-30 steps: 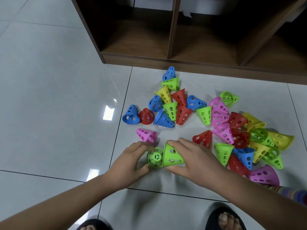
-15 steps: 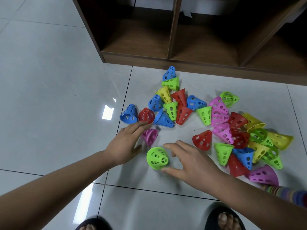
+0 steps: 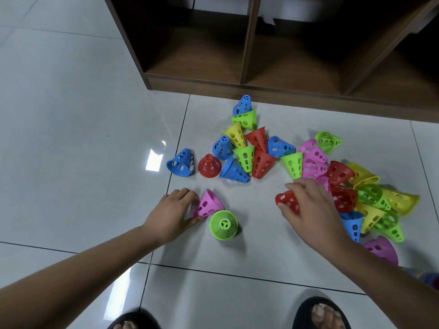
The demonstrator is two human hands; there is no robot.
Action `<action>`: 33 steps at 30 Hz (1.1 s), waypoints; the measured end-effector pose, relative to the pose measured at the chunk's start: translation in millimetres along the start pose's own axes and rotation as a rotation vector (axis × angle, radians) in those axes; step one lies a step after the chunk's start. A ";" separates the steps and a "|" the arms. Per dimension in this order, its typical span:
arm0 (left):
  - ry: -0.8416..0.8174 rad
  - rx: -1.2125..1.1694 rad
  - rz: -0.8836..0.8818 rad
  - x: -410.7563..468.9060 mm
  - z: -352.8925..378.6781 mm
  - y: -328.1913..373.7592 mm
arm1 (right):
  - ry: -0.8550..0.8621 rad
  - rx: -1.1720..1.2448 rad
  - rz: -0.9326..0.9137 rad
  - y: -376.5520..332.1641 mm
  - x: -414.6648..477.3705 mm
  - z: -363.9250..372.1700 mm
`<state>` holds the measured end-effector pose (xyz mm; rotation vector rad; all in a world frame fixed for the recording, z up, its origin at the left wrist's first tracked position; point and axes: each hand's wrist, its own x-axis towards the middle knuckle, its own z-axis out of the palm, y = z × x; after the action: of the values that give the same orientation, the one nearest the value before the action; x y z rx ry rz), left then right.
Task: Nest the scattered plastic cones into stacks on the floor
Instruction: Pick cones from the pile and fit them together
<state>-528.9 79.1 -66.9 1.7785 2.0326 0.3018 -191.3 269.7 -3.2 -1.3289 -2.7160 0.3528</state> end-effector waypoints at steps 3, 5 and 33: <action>0.010 -0.120 -0.036 -3.1 1.2 7.2 | -0.036 0.008 0.098 12.9 2.6 9.2; 0.010 -0.202 -0.061 -3.2 0.3 12.3 | -0.096 0.047 0.167 15.3 4.2 12.1; 0.011 -0.375 -0.026 -26.7 -25.5 23.9 | -0.510 0.438 0.449 -25.5 -8.6 23.6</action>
<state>-516.5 59.5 -29.6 1.5197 1.8567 0.6399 -209.9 243.9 -19.6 -1.8800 -2.4046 1.4024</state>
